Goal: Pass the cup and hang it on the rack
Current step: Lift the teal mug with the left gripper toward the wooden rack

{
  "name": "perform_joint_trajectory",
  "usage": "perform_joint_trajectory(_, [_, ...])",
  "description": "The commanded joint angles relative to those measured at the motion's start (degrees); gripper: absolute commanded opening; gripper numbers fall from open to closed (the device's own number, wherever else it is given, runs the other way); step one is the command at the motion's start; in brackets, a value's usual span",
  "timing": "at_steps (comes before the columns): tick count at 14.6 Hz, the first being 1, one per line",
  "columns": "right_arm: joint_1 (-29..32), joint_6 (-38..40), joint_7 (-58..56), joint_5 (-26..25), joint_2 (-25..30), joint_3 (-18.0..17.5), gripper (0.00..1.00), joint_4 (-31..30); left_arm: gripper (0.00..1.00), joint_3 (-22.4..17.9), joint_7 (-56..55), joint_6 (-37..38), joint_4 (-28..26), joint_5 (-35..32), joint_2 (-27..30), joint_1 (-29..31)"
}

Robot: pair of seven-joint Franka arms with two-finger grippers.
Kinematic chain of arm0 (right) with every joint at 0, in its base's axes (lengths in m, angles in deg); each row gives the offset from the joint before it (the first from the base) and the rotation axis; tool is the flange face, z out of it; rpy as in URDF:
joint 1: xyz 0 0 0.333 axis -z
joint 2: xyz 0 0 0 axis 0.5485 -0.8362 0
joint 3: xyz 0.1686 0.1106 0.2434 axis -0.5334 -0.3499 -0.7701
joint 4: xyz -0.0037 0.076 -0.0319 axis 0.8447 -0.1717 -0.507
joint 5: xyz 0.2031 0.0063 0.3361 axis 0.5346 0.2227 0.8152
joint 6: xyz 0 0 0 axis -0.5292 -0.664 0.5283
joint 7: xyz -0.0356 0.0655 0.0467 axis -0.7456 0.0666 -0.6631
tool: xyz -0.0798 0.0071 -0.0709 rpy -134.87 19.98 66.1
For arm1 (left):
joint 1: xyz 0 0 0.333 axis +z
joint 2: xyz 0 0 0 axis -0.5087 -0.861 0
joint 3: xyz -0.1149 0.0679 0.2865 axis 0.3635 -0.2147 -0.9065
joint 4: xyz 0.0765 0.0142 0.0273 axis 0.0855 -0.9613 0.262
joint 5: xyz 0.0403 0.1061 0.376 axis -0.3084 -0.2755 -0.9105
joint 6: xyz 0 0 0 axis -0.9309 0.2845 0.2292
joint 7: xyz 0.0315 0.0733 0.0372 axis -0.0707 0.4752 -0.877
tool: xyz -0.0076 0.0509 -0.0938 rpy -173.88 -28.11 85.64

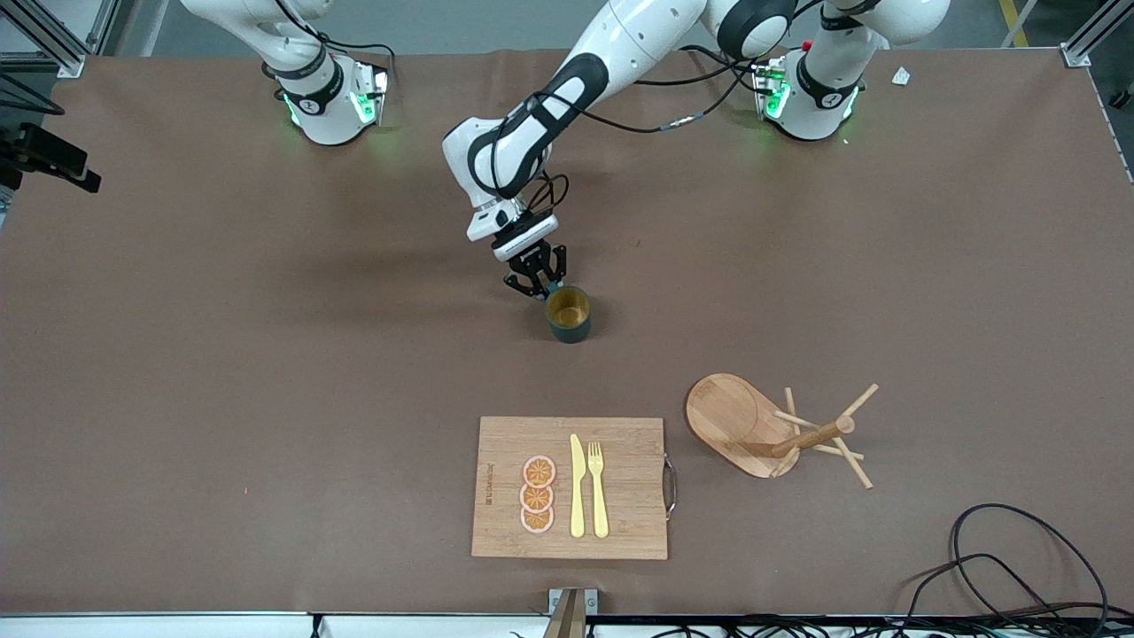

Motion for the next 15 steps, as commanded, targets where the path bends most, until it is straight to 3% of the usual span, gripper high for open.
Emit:
perform_joint_trajectory(1, [0.0,-1.1,-1.4,-0.5,0.9,-0.2,1.00,-1.4,0.00,-0.2,0.8,-0.3,0.1,0.5,2.7,0.7])
perform_joint_trajectory(9, [0.4,-1.9,-3.1,-0.1,0.9,0.0,1.00,-1.3,0.00,0.1,12.5,-1.7,0.0,25.5,15.9,9.0])
perform_joint_trajectory(15, [0.5,-1.2,-3.0,0.2,1.0,0.1,1.00,-1.6,0.00,0.0,26.4,-3.0,-0.1,49.0,27.7,20.0])
